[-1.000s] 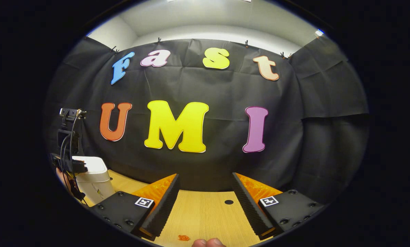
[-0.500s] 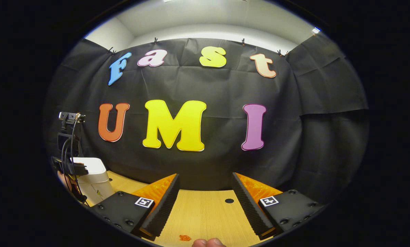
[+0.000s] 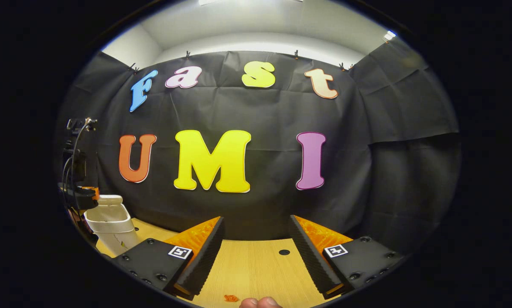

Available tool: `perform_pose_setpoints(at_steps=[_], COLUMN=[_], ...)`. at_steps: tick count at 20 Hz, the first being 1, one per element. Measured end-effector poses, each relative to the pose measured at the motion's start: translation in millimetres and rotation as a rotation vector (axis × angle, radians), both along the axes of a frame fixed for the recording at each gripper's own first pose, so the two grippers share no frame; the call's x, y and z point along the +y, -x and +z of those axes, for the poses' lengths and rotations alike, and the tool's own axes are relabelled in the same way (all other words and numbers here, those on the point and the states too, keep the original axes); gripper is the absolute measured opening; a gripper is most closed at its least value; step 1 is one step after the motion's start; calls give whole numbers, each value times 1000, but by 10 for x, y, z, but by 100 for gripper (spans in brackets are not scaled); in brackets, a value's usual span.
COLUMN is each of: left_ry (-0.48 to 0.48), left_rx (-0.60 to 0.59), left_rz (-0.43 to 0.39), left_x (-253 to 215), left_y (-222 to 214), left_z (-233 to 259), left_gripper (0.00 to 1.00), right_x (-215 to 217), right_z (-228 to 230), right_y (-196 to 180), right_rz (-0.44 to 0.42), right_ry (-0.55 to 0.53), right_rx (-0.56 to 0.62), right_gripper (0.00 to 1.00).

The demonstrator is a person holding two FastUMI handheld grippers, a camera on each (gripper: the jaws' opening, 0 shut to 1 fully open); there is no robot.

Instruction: Press the lid of the desktop garbage bin to open it, pick up the crumpled paper on the desktop and throw it into the bin, then pick up the pop can on the desktop and drop it into the bin, and finally close the garbage bin lid.

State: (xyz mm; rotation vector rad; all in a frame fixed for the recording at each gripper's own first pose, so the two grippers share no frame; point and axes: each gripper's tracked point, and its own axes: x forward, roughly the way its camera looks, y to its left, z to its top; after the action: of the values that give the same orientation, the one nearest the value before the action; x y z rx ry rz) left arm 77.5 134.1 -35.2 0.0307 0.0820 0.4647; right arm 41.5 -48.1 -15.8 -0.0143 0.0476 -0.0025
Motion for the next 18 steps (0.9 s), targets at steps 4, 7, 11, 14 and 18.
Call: perform_pose_setpoints(at_steps=[4, 7, 11, 14, 18], left_ry=[-68, -85, -94, -102, -68], left_rx=[-16, -41, -68, -86, -86], left_rz=[-87, -130, -185, -246, -323], left_x=[-178, -284, -431, -573, -743], left_y=[112, 183, 282, 378, 482], left_z=[194, 319, 415, 444, 333], left_gripper=[43, 52, 78, 100, 99], right_x=[62, 97, 106, 146, 263], right_z=[9, 33, 8, -67, -306], right_y=[65, 123, 186, 229, 285], right_rz=[11, 17, 18, 36, 94], right_ry=[-16, -17, -13, -10, -10], right_rx=[-5, -13, -14, -8, 39], right_gripper=[96, 96, 96, 96, 96])
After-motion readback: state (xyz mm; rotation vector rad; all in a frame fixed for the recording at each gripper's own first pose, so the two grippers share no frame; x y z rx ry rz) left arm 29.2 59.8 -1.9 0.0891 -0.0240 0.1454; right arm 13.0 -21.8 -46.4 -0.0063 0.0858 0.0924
